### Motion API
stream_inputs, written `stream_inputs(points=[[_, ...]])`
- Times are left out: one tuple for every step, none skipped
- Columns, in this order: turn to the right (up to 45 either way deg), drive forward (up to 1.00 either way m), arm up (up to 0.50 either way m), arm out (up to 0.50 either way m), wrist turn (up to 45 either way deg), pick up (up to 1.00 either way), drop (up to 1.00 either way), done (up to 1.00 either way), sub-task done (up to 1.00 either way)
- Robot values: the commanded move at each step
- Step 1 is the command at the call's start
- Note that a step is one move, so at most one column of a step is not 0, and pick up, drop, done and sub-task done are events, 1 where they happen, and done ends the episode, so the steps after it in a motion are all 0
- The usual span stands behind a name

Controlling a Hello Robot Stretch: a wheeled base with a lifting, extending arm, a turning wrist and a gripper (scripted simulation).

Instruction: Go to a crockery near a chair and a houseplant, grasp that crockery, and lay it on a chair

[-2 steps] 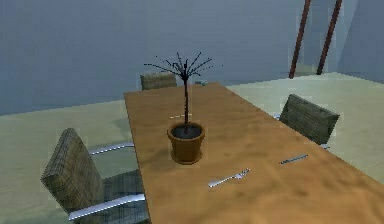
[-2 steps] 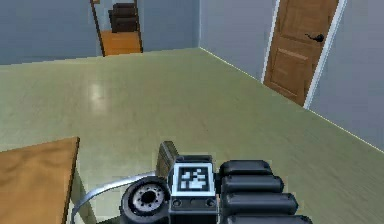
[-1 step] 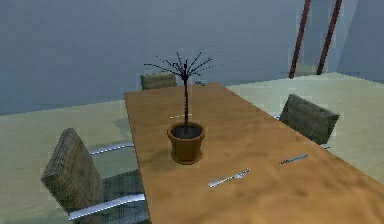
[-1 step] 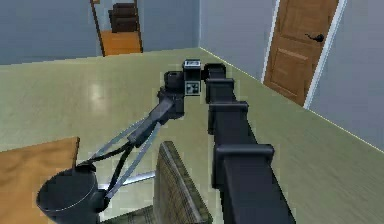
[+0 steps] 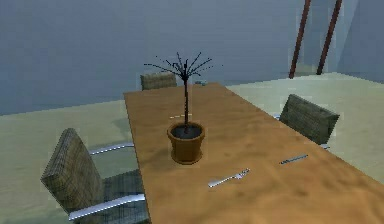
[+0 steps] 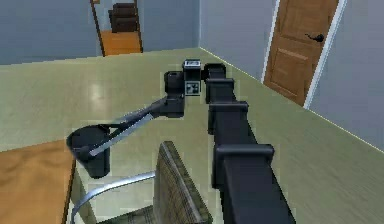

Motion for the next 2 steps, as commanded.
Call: stream_inputs(points=[[0.0,0.00,-0.36,0.00,0.0,0.00,0.00,0.00,0.00],[0.0,0.00,-0.32,0.00,0.0,0.00,0.00,0.00,0.00]])
